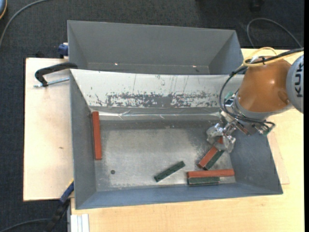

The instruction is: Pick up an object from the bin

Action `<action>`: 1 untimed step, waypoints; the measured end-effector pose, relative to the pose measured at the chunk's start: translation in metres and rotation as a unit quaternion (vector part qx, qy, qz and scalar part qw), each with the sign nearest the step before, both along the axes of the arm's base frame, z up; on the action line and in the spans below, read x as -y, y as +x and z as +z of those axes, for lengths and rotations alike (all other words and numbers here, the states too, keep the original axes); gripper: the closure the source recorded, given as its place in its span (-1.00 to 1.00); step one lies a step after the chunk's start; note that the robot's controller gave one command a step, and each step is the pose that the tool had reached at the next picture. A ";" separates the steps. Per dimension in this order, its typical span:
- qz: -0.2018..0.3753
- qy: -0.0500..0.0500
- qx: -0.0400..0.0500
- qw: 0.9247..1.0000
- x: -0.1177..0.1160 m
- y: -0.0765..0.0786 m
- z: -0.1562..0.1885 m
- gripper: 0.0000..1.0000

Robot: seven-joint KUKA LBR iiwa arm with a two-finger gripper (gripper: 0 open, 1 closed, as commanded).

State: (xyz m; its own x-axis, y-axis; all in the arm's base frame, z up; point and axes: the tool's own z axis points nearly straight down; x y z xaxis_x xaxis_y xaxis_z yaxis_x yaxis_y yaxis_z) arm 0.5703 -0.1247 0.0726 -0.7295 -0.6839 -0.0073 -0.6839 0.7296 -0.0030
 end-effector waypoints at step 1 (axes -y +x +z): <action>0.000 -0.001 -0.001 1.000 0.001 -0.001 -0.001 -1.00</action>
Offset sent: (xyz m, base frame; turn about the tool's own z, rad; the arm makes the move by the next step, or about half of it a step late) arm 0.0000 0.0000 0.0000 0.0000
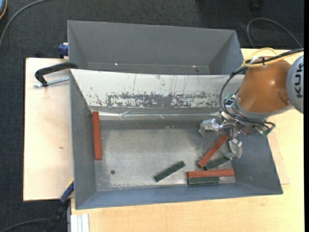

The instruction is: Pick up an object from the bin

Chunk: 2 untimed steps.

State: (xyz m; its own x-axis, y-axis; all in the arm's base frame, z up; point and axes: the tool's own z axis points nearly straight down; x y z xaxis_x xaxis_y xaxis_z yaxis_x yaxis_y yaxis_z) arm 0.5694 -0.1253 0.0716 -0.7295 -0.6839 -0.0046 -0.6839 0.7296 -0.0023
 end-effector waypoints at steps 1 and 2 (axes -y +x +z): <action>0.000 0.000 -0.001 1.000 0.000 0.000 -0.001 1.00; 0.190 -0.003 0.004 0.982 0.006 0.022 0.137 1.00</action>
Offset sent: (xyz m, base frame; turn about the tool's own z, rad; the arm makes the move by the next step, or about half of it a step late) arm 0.0000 0.0000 0.0000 0.0000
